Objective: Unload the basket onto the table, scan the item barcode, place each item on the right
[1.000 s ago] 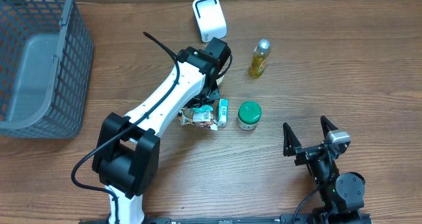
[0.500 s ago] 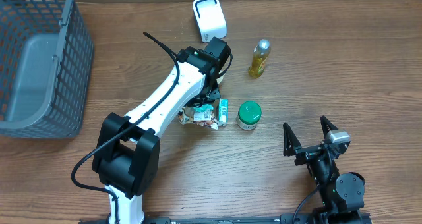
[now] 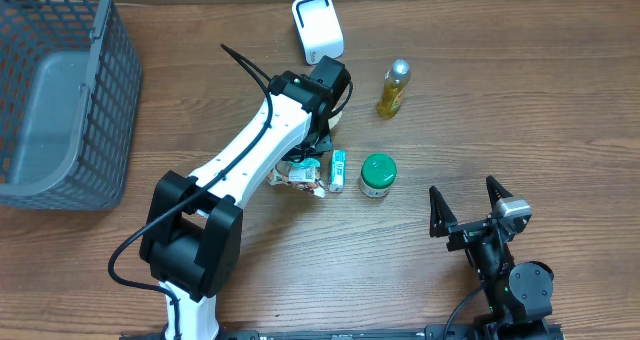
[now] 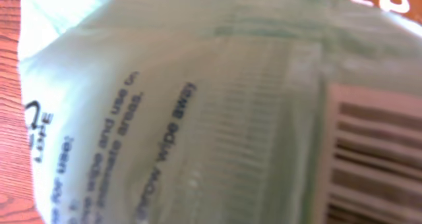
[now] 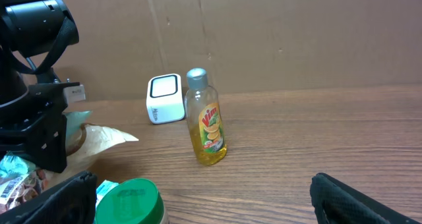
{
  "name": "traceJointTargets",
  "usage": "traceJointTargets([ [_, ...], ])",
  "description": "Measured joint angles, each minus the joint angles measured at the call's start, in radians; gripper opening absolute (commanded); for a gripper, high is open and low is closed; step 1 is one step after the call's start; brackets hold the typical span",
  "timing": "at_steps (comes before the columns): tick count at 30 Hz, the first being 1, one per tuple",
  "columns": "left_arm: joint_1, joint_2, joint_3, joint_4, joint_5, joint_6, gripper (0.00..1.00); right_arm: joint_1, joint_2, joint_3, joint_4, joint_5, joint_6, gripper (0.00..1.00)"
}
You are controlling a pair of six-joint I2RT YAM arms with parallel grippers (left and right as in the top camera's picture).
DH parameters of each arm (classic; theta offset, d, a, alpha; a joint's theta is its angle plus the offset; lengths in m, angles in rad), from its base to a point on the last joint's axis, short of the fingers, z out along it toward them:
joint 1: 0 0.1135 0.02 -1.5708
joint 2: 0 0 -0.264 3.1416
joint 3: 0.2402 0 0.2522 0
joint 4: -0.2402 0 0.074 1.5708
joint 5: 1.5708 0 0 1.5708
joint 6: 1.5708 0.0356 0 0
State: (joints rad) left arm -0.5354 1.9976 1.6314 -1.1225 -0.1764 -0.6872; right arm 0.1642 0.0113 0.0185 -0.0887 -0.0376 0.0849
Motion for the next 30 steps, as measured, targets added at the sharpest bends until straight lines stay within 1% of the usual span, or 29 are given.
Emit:
traceJointTargets([
  [2, 0.0, 0.0, -0.014, 0.015, -0.005, 0.01, 0.11, 0.0, 0.0, 0.0, 0.001, 0.0, 0.0, 1.0],
  [4, 0.0, 0.0, -0.04, 0.048, -0.008, 0.011, 0.17, 0.0, 0.0, 0.0, 0.0, 0.0, 0.0, 1.0],
  [6, 0.0, 0.0, -0.076, 0.083, -0.009, 0.011, 0.28, 0.0, 0.0, 0.0, 0.0, 0.0, 0.0, 1.0],
  [8, 0.0, 0.001, -0.106, 0.102, -0.009, 0.013, 0.34, 0.0, 0.0, 0.0, 0.0, 0.0, 0.0, 1.0],
  [9, 0.0, 0.001, -0.117, 0.107, -0.009, 0.015, 0.41, 0.0, 0.0, 0.0, 0.0, 0.0, 0.0, 1.0],
  [10, 0.0, 0.001, -0.125, 0.11, -0.009, 0.018, 0.5, 0.0, 0.0, 0.0, 0.0, 0.0, 0.0, 1.0],
  [13, 0.0, 0.001, -0.13, 0.122, -0.013, 0.02, 0.63, 0.0, 0.0, 0.0, 0.0, 0.0, 0.0, 1.0],
  [14, 0.0, 0.001, -0.13, 0.126, -0.013, 0.023, 0.7, 0.0, 0.0, 0.0, 0.0, 0.0, 0.0, 1.0],
  [15, 0.0, 0.001, -0.13, 0.126, -0.015, 0.025, 0.81, 0.0, 0.0, 0.0, 0.0, 0.0, 0.0, 1.0],
  [17, 0.0, 0.001, -0.13, 0.126, -0.016, 0.026, 0.92, 0.0, 0.0, 0.0, 0.0, 0.0, 0.0, 1.0],
  [18, 0.0, 0.001, -0.13, 0.126, -0.016, 0.029, 0.99, 0.0, 0.0, 0.0, 0.0, 0.0, 0.0, 1.0],
  [25, 0.003, 0.001, -0.123, 0.116, -0.019, 0.045, 1.0, 0.0, 0.0, 0.0, 0.0, 0.0, 0.0, 1.0],
  [30, 0.031, 0.001, -0.05, 0.078, 0.015, 0.089, 1.0, 0.0, 0.0, 0.0, 0.0, 0.0, -0.001, 1.0],
])
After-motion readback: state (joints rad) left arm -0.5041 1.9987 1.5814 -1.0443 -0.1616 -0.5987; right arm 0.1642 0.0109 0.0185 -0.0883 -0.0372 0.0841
